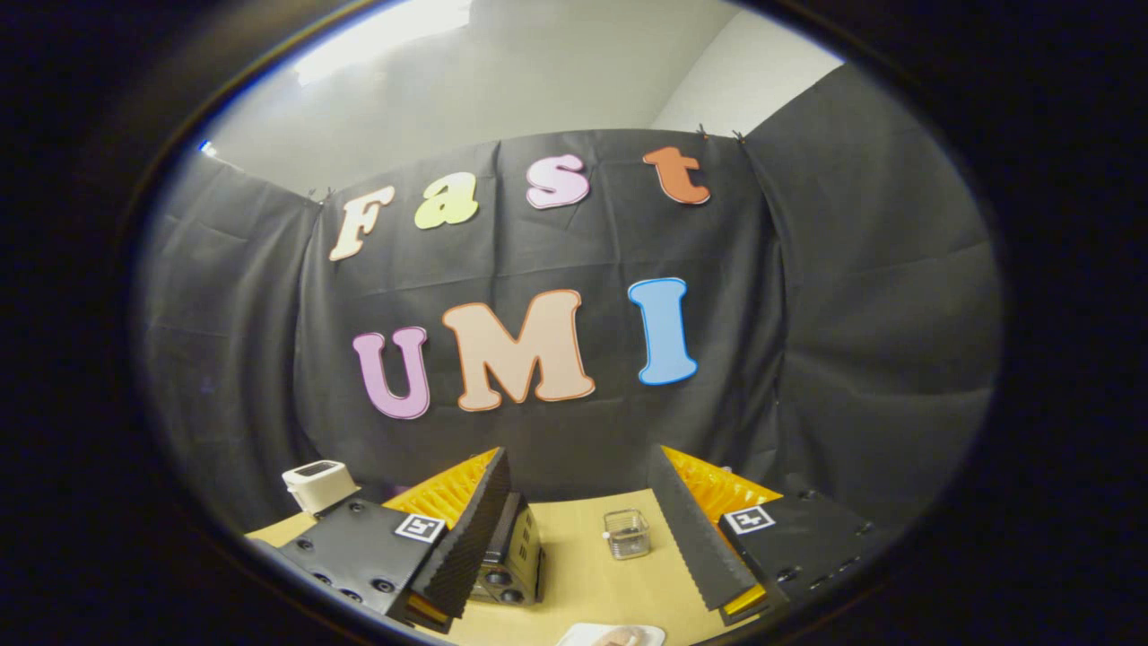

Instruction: Open the toaster oven, put the food inside, and close the toaster oven door.

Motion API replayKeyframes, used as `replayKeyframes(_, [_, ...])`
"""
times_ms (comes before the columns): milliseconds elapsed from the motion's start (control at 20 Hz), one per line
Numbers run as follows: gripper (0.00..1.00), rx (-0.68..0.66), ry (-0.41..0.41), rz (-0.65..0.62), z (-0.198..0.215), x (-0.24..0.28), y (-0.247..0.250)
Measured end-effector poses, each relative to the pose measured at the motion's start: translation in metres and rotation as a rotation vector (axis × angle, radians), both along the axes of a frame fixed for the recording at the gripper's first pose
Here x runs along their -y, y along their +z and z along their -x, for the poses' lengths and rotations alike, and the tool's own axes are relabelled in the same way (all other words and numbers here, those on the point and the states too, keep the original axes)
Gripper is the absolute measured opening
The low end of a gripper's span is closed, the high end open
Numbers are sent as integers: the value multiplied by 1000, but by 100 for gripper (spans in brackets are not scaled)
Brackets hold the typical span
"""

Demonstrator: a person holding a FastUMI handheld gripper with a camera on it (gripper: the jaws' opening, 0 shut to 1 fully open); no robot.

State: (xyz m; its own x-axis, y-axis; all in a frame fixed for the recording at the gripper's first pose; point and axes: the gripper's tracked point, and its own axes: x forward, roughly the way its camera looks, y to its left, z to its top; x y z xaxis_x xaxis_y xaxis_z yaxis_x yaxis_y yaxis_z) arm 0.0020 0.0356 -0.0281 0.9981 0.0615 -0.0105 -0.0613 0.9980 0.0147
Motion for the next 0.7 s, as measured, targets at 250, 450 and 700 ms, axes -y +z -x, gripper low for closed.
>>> replayKeyframes(250, [97, -26, 72, -27, -5, -50, -33])
replayKeyframes(450, [97, -55, 155, -45, -12, -103, -65])
replayKeyframes(700, [97, -110, 236, -58, -29, -164, -107])
